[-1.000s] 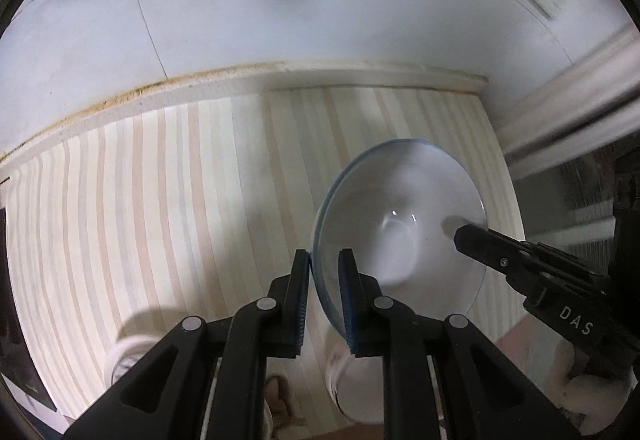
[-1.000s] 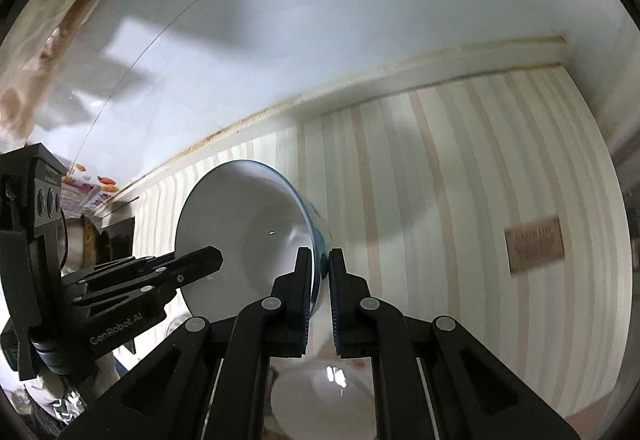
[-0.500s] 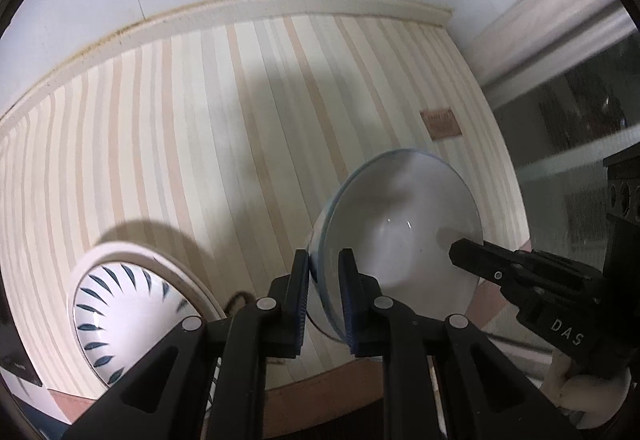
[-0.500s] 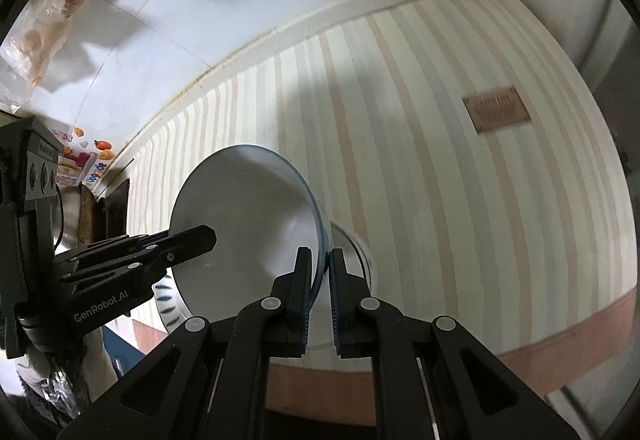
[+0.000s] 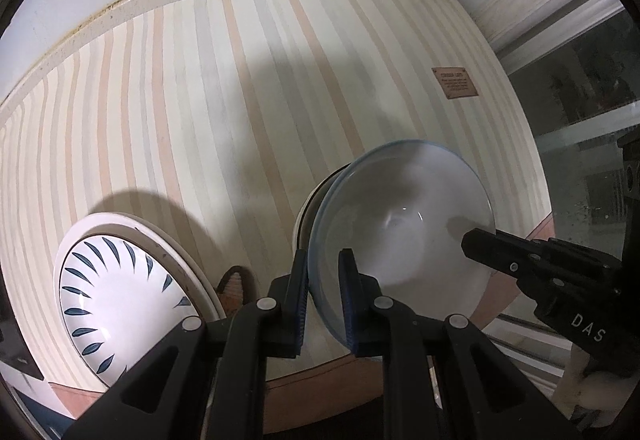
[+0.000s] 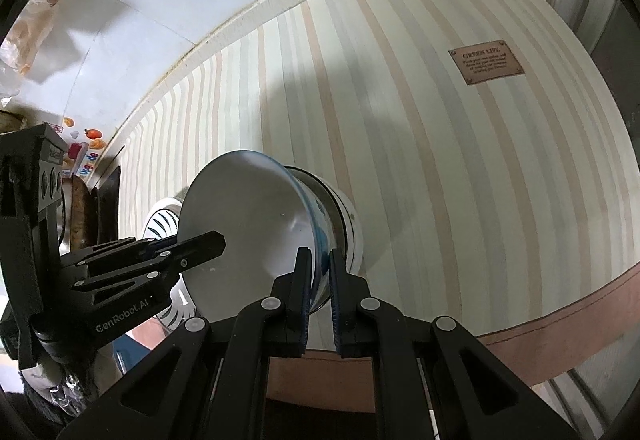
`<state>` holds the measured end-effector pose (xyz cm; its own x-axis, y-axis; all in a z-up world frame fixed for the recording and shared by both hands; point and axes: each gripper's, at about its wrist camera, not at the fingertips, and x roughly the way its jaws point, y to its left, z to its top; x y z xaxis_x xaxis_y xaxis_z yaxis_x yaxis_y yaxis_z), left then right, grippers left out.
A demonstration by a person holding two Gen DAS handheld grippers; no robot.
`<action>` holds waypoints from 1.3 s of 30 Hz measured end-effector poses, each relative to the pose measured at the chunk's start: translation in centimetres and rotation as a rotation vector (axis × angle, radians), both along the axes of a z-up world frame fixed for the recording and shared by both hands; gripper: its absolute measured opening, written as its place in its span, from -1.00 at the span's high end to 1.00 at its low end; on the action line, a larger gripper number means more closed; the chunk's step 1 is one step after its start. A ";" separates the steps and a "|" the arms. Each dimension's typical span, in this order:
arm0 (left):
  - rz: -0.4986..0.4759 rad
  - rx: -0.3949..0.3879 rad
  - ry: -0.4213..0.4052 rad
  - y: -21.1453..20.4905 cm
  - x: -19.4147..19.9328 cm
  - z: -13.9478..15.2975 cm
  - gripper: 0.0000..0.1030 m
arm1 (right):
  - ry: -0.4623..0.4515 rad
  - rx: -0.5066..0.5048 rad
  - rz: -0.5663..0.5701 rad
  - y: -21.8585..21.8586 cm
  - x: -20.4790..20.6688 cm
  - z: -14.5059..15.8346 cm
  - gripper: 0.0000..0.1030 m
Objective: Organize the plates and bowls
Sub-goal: 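Nest the blue-dotted bowl onto the bowls held by the right gripper, then set the bowl stack down on the counter and open both grippers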
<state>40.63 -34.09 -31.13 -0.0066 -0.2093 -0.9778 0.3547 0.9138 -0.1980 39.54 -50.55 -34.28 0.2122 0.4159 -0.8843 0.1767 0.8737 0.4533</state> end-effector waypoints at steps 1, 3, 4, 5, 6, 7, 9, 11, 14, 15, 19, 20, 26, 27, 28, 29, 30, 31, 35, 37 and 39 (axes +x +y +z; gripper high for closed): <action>0.000 0.004 0.004 -0.1 0.2 -0.2 0.75 | 0.003 0.001 0.002 0.0 0.1 -0.1 0.80; -0.001 0.009 0.009 -0.1 0.4 -0.3 0.75 | 0.009 0.003 0.007 0.1 0.2 -0.3 0.80; -0.001 0.011 0.010 -0.1 0.5 -0.4 0.75 | 0.012 0.004 0.010 0.1 0.3 -0.4 0.80; -0.001 0.013 0.010 -0.1 0.5 -0.5 0.75 | 0.012 0.002 0.013 0.1 0.3 -0.4 0.80; -0.002 0.016 0.010 -0.2 0.5 -0.5 0.75 | 0.013 0.002 0.015 0.2 0.3 -0.5 0.80; -0.001 0.017 0.012 -0.3 0.5 -0.6 0.75 | 0.014 0.002 0.018 0.1 0.4 -0.5 0.80; -0.002 0.021 0.018 -0.3 0.5 -0.8 0.75 | 0.018 0.001 0.023 0.1 0.6 -0.6 0.80; -0.001 0.023 0.023 -0.3 0.6 -1.0 0.75 | 0.020 -0.002 0.029 0.2 0.8 -0.7 0.80; -0.002 0.028 0.027 -0.3 0.6 -1.3 0.75 | 0.030 -0.003 0.032 0.2 1.2 -0.9 0.80; -0.003 0.029 0.026 -0.4 0.6 -1.3 0.75 | 0.032 -0.004 0.032 0.3 1.1 -0.9 0.80; -0.018 0.035 0.005 -0.5 0.4 -1.3 0.75 | 0.042 -0.008 0.028 0.3 1.1 -1.3 0.80; -0.021 0.039 0.001 -0.5 0.4 -1.3 0.75 | 0.042 -0.003 0.024 0.2 1.1 -1.3 0.80; -0.023 0.046 0.001 -0.5 0.3 -1.2 0.75 | 0.053 0.008 0.019 0.2 1.3 -1.6 0.75; -0.022 0.051 -0.005 -0.4 0.2 -0.9 0.75 | 0.054 0.008 0.020 0.1 1.4 -1.5 0.75; -0.025 0.054 -0.011 -0.4 0.1 -0.6 0.74 | 0.055 0.006 0.018 0.1 1.4 -1.4 0.75; -0.028 0.054 -0.020 -0.3 0.0 -0.2 0.74 | 0.056 0.005 0.016 0.2 1.3 -1.3 0.75; -0.030 0.054 -0.032 -0.2 -0.2 0.3 0.73 | 0.055 -0.001 0.015 0.2 1.2 -1.1 0.74; -0.034 0.055 -0.044 -0.1 -0.4 0.9 0.73 | 0.048 -0.010 0.016 0.3 1.0 -0.7 0.73; -0.046 0.039 -0.108 0.5 -1.4 4.3 0.70 | 0.011 -0.063 0.024 1.0 -0.5 1.7 0.51; -0.043 0.025 -0.141 1.0 -1.9 6.0 0.62 | -0.012 -0.093 0.023 1.3 -1.3 3.0 0.21; -0.043 0.006 -0.166 1.4 -2.5 7.6 0.57 | -0.048 -0.128 0.017 1.8 -2.4 4.7 -0.04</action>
